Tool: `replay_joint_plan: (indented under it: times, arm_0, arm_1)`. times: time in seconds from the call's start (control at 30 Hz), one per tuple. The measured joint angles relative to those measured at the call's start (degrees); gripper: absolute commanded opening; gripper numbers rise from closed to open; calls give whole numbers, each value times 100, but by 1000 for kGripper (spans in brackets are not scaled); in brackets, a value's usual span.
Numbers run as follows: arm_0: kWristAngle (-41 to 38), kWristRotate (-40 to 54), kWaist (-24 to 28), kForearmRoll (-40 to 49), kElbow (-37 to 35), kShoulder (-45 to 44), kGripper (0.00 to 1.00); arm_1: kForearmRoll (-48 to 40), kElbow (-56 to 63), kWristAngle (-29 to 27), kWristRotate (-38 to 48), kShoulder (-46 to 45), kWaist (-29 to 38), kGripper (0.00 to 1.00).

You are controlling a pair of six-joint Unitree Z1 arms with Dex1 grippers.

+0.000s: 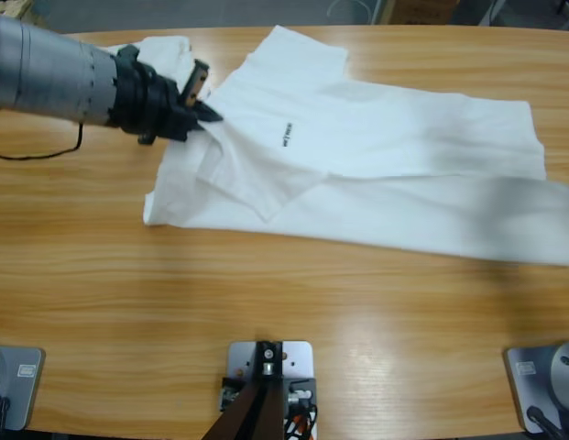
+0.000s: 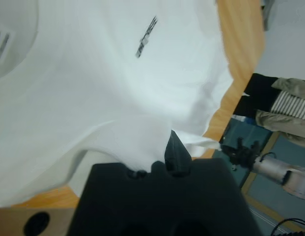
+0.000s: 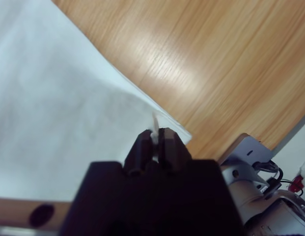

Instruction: Fold clothes

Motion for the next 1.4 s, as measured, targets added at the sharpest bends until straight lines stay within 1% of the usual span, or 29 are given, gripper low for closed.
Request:
replay_joint_plan:
  times: [0.23, 0.57, 0.6, 0.63, 0.67, 0.7, 0.73, 0.77, 0.8, 0.87, 0.97, 1.1, 1.17, 1.2, 1.27, 1.33, 1.4]
  arm_0:
    - [-159, 82, -17, 0, -343, 478, 0]
    - [-215, 83, -54, 0, -445, 810, 0]
    - [-216, 83, -54, 0, -451, 830, 0]
    - [-216, 83, -54, 0, -455, 855, 0]
    - [-216, 83, -54, 0, -460, 883, 0]
    - [-216, 83, -54, 0, -461, 915, 233]
    - [-216, 83, -54, 0, -469, 944, 661]
    - [-216, 83, -54, 0, -491, 976, 884]
    - [-216, 89, -54, 0, -523, 1007, 922]
    - [-216, 172, -54, 0, -602, 1083, 942]
    - [-216, 455, -37, 0, -720, 1197, 951]
    - [-220, 1277, 46, 27, -978, 1237, 989]
    - [-220, 1847, 100, 163, -1046, 1237, 987]
    - [-207, 2139, 116, 275, -1064, 1236, 985]
    - [-25, 2681, 128, 645, -1076, 1199, 981]
    - [260, 3193, 133, 1072, -1081, 1109, 977]
    - [495, 3617, 132, 1451, -1077, 968, 977]
  arm_1:
    - [9, 104, 0, -28, 292, -72, 0]
    - [-27, 115, -100, -83, 530, -149, 0]
    - [-27, 115, -113, -89, 570, -155, 132]
    - [-27, 115, -126, -95, 620, -161, 367]
    - [-27, 115, -140, -102, 671, -165, 566]
    - [-27, 115, -142, -152, 720, -169, 643]
    - [-28, 114, -142, -216, 768, -170, 684]
    - [-30, 115, -142, -267, 807, -170, 699]
    - [-35, 114, -142, -307, 833, -170, 715]
    - [-37, 114, -142, -360, 839, -171, 753]
    - [-36, 112, -164, -420, 834, -175, 755]
    - [39, 86, -283, -508, 814, -176, 773]
    - [61, 76, -287, -667, 732, -175, 798]
    - [66, 57, -267, -808, 636, -173, 795]
    - [91, 25, -64, -1070, 440, -139, 738]
    - [104, 13, 317, -1336, 198, -94, 748]
    - [102, 9, 800, -1582, -39, 21, 875]
